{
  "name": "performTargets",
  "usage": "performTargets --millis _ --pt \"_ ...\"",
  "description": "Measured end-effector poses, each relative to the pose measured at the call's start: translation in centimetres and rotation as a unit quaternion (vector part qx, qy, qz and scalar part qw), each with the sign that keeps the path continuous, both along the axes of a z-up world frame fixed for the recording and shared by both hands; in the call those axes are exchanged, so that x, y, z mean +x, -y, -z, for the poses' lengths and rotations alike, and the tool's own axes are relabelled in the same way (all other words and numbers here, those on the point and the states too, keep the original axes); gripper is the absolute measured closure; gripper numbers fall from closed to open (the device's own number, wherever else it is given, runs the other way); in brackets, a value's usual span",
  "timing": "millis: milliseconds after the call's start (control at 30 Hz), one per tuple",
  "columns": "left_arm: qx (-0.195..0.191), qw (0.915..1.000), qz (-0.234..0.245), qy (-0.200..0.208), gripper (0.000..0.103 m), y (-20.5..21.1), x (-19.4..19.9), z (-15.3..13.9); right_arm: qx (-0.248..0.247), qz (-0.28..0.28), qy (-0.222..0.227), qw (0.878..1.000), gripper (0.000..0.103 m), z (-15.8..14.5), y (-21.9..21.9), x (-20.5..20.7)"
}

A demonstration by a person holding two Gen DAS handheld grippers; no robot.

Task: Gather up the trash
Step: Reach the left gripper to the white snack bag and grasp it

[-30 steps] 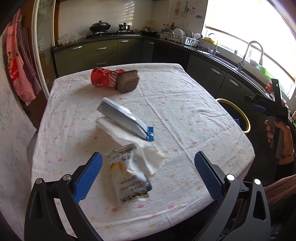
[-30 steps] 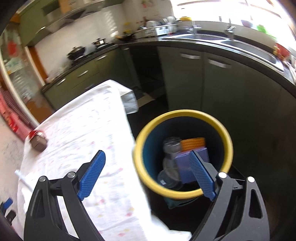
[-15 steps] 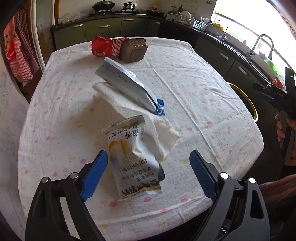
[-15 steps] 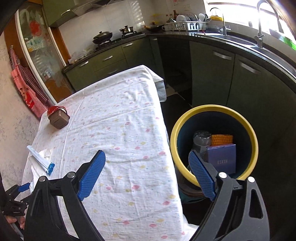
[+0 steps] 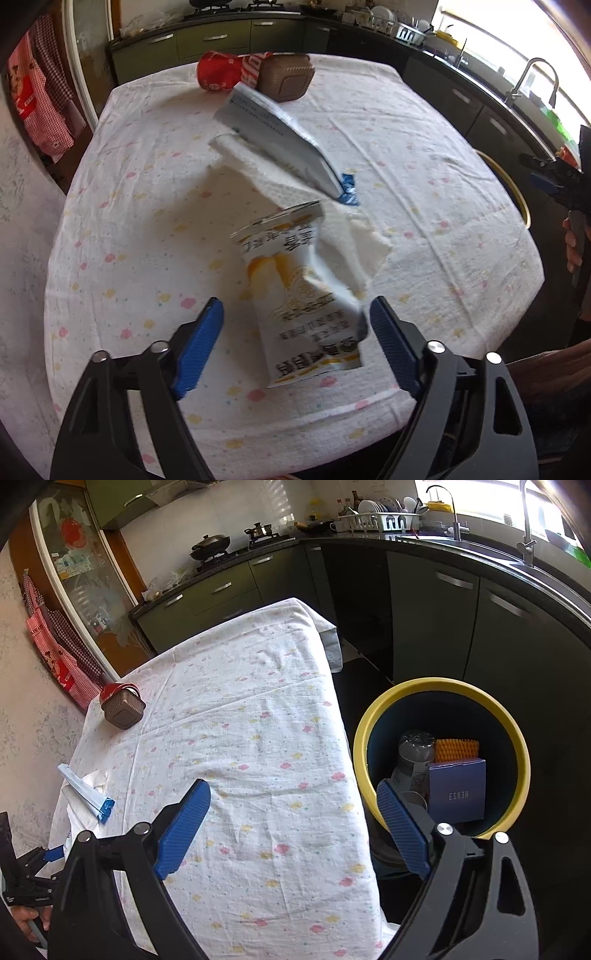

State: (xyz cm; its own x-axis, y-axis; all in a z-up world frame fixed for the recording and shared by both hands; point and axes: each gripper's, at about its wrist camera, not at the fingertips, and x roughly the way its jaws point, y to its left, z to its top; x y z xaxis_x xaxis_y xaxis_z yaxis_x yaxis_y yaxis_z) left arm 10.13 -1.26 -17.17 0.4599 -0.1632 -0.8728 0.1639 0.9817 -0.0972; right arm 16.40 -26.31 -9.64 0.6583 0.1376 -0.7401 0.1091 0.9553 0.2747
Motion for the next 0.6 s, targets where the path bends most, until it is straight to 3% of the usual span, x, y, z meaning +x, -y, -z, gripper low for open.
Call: performTargets --millis 233,433,567,600 --pt "0.021 0.9995 -0.024 0.004 0.028 -2.1 0.9 -0.1 0.005 -0.004 -0.008 1.000 0.016 0.5 -0.1 0.4" --pt "0.027 0.9995 0.004 0.013 0.025 -1.3 2.5 0.0 0.005 -0.012 -0.013 1.000 0.016 0.7 -0.6 0.7" --pt "0.044 0.9989 0.013 0.010 0.036 -1.0 3.2 0.3 0.003 -0.014 -0.014 1.000 0.016 0.7 -0.7 0.7" --pt "0.046 0.9988 0.015 0.009 0.044 -1.0 3.2 0.2 0.003 -0.014 -0.014 1.000 0.016 0.7 -0.7 0.7"
